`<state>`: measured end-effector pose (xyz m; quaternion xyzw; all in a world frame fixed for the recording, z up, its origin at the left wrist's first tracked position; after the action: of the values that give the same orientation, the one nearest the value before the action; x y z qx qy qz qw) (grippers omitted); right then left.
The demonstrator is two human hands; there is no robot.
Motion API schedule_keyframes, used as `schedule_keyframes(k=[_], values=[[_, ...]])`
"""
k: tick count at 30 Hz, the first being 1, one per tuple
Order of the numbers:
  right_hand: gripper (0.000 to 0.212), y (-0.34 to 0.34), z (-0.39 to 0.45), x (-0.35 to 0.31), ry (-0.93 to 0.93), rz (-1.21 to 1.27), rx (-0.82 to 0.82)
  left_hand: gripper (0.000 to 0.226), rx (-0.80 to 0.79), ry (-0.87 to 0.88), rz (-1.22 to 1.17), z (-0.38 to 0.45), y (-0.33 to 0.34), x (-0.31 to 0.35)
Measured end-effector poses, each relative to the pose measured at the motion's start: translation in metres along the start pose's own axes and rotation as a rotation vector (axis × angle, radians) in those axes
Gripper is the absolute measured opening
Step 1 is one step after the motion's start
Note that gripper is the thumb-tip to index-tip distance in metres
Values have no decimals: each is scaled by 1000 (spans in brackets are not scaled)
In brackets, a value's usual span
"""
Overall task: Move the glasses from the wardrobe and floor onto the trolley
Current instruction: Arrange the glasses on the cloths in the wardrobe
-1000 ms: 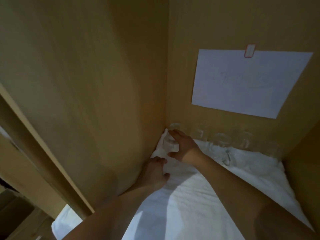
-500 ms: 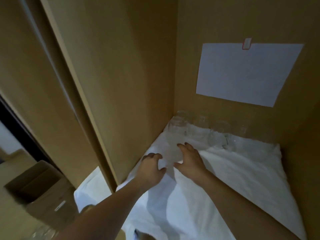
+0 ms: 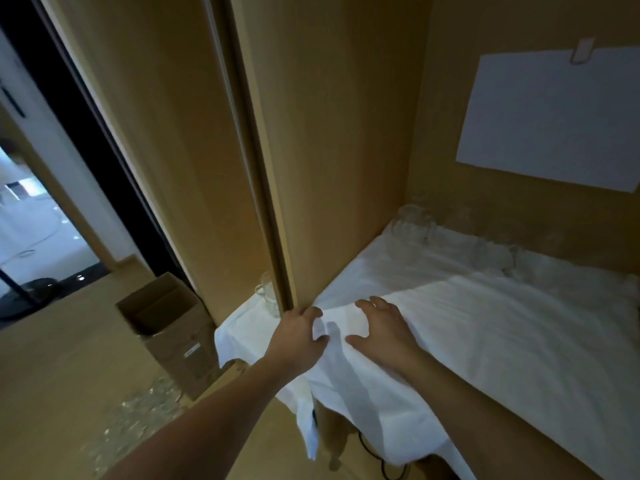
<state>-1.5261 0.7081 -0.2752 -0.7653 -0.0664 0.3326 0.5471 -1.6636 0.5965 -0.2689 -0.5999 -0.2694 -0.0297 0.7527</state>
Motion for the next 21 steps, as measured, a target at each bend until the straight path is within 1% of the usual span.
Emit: schedule_keyframes(k=[5,8,13,21], values=[[79,16,-7,-31,7,-63,8,54,-9,29,10,-17,-18,-26],[78,23,-13,-56,18,-85,22,54,-24,39,6,-32,-29,-46],[75,51,-30,-105,10,-122,23,56,-35,23,16,-56,-56,-98],[76,114,-53,-181,61,-103,-15,61,-77,-25,-23,-97,-88,-192]])
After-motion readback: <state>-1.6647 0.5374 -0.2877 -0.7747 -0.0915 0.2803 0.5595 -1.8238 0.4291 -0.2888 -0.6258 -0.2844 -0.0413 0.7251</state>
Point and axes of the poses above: each hand's wrist, its own z-axis towards the middle knuckle, its own y-axis out of the palm, x = y × z, the point moved 8 cm from there along z, towards the middle knuckle, and after that the axes turned 10 degrees about y, right-handed, at the moved point
